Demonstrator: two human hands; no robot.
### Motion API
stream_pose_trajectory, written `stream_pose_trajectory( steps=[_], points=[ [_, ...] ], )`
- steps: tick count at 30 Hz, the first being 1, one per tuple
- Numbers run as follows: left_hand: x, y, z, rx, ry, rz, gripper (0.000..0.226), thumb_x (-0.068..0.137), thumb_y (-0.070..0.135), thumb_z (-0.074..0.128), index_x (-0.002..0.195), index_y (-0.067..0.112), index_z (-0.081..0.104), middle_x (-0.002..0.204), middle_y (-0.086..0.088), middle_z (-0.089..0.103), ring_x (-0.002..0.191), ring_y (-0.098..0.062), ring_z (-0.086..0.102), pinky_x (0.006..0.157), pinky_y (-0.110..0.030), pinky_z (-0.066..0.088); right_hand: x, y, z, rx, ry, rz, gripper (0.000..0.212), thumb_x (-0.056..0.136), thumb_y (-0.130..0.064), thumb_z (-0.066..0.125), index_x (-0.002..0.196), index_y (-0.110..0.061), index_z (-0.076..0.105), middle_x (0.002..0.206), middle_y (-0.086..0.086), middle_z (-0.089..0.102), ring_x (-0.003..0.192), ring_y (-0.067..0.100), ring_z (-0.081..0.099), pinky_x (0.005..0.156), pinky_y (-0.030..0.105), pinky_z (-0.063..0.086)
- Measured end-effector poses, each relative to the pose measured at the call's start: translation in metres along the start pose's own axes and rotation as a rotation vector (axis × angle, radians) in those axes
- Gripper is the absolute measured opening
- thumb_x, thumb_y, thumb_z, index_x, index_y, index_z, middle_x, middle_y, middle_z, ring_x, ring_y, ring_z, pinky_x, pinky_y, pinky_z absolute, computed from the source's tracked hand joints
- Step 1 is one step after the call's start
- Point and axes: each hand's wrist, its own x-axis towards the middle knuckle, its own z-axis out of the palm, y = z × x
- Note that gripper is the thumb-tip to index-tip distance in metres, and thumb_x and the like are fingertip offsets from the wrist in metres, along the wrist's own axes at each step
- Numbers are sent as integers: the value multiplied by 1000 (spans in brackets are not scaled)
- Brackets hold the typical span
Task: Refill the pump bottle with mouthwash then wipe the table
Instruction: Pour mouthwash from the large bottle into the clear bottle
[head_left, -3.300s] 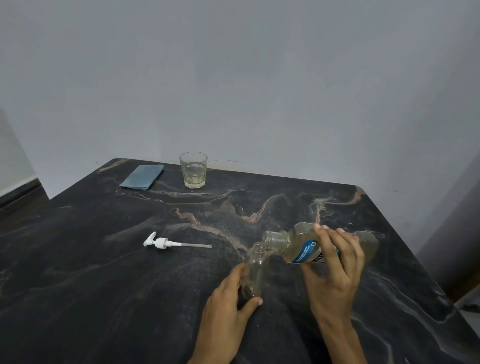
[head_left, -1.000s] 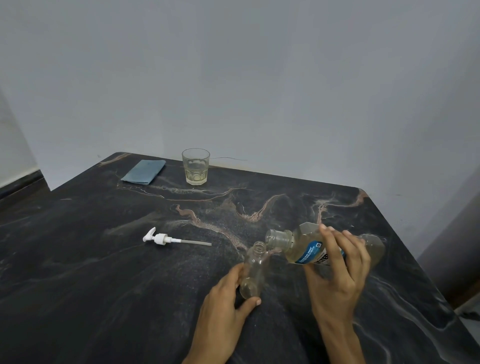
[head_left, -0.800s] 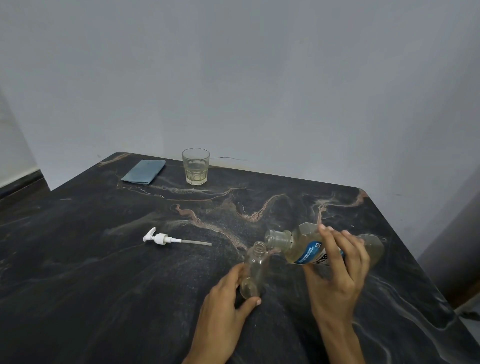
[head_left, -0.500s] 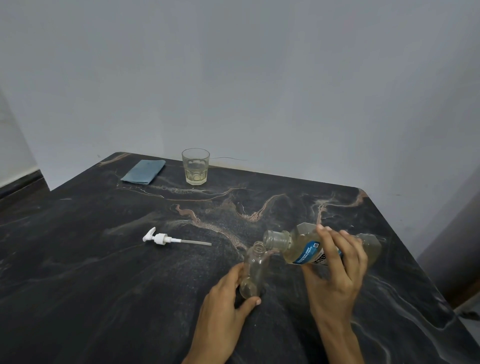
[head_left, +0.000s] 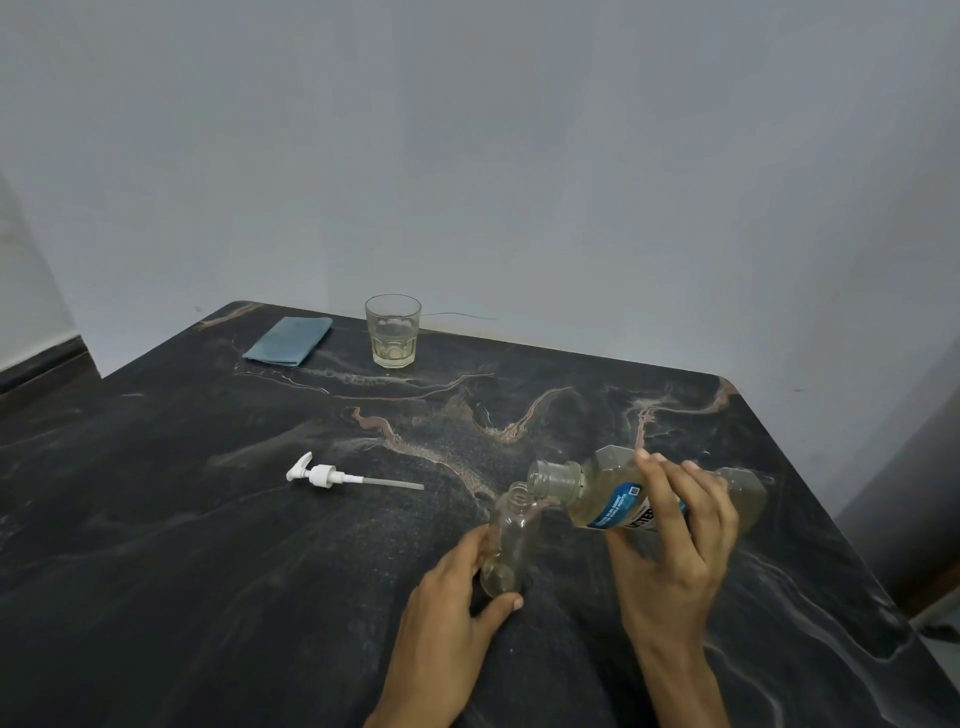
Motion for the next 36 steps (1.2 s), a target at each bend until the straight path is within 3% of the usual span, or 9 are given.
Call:
stream_pose_trajectory(
  steps=[5,8,20,25,36],
  points=[
    [0,1,0,-1,-4,-5,63,76,28,76,129,38,45,116,30,54,115,8,52,101,-23,43,0,0,0,-1,-3,1,85,49,7,88,122,-15,49,117,1,49,114,27,44,113,33,24],
    [0,1,0,-4,-4,-12,63,76,27,76,130,36,46,121,25,57,116,6,53,102,-26,44,0,-1,0,-3,-7,4,86,50,6,87,123,-15,49,117,1,49,114,26,44,110,38,26],
    [0,1,0,5,-3,-18,61,75,28,77,127,38,46,119,23,59,115,5,54,100,-29,46,0,-1,0,-14,-9,-1,87,48,8,88,122,-14,49,117,1,49,114,27,44,111,35,25],
    [0,1,0,3,-2,-25,61,75,27,77,127,38,47,119,23,59,114,5,54,100,-29,46,0,-2,0,-16,-5,0,86,49,7,88,122,-15,49,117,1,49,113,27,44,107,41,30],
    [-2,5,-2,1,-3,-19,60,76,27,76,128,38,47,118,24,59,114,6,54,100,-28,46,-1,0,0,-6,-4,7,85,48,7,88,122,-14,50,117,1,50,114,26,44,114,30,22]
  ],
)
